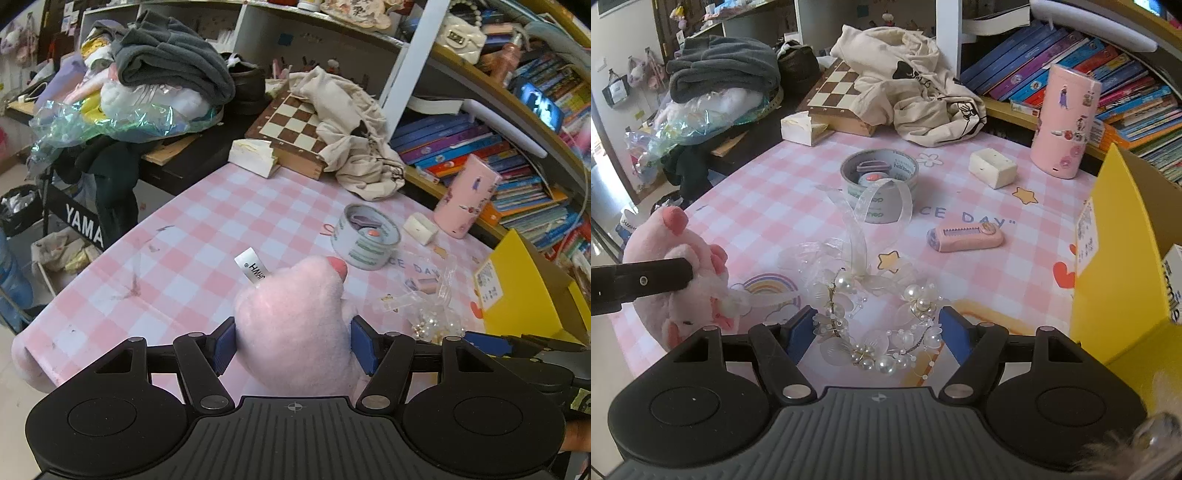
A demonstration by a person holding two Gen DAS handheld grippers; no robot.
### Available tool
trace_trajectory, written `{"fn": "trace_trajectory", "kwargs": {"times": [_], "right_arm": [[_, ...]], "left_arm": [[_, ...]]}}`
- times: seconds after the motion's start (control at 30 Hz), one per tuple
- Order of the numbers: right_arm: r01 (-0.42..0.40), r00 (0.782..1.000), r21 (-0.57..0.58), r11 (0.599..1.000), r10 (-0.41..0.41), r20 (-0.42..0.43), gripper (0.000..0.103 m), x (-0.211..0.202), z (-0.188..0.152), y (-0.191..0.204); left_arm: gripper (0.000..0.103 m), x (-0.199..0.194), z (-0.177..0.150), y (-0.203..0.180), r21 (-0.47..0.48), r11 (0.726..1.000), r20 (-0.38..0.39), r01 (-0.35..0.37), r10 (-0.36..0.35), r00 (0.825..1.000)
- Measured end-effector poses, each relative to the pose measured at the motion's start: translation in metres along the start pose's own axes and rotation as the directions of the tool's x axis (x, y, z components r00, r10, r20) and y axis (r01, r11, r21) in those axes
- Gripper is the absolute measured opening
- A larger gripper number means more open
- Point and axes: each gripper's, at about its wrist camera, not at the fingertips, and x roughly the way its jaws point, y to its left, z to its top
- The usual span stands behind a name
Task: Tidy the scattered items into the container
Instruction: 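Close the right gripper on the white pearl ribbon headband, then carry the plush pig and pearl headband over the yellow box with both grippers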
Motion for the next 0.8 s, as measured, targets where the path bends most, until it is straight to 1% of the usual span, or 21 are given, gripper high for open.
{"fn": "trace_trajectory", "kwargs": {"times": [0.5,0.8], "right_arm": [[0.067,0.996,0.083,0.994,-0.071,0.052,0.07,-0.048,-0.03,0.02],[0.098,0.99,0.108,0.989,-0.107,0.086,0.07,-0.073,-0.045,0.028]], "left_arm": [[0.063,-0.036,-0.013,0.001,0.089,0.991,0.019,0.098,-0.1,0.995],[0.063,-0.056,-0.019,0.002,0.116,0.983,0.04,0.139,-0.145,0.989]]}}
